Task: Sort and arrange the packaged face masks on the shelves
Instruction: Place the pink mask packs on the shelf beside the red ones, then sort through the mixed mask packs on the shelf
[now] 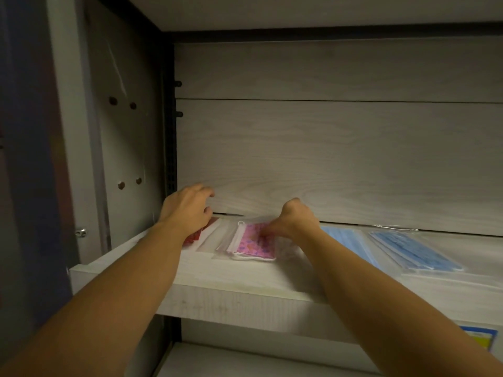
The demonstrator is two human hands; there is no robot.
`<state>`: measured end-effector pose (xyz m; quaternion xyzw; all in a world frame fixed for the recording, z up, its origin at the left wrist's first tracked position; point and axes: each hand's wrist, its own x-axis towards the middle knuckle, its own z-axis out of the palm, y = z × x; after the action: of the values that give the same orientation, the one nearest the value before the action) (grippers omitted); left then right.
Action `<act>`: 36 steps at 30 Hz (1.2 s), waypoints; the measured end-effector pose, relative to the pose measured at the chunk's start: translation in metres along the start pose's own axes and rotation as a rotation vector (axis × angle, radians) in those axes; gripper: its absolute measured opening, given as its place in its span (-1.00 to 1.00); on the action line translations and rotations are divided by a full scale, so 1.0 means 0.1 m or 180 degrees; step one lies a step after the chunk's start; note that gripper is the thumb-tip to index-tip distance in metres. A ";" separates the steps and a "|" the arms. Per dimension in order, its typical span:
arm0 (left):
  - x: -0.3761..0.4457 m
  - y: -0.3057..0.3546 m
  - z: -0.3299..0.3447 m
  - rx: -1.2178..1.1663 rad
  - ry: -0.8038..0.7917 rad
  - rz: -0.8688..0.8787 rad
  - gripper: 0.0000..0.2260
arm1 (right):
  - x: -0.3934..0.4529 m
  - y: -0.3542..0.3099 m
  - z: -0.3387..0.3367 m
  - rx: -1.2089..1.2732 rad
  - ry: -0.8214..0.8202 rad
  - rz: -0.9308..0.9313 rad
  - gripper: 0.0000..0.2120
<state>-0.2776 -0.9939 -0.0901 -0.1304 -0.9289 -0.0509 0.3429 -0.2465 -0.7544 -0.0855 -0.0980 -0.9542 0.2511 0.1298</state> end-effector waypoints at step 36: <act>-0.09 1.62 -0.50 -0.0256 -0.0471 0.0934 -0.73 | -0.98 1.40 -1.45 -0.1713 0.0553 -0.0480 -0.68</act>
<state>-0.1950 -0.8489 -0.0575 -0.2817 -0.9198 -0.0276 0.2718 -0.0931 -0.5933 -0.0539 -0.0788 -0.9764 -0.0307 0.1987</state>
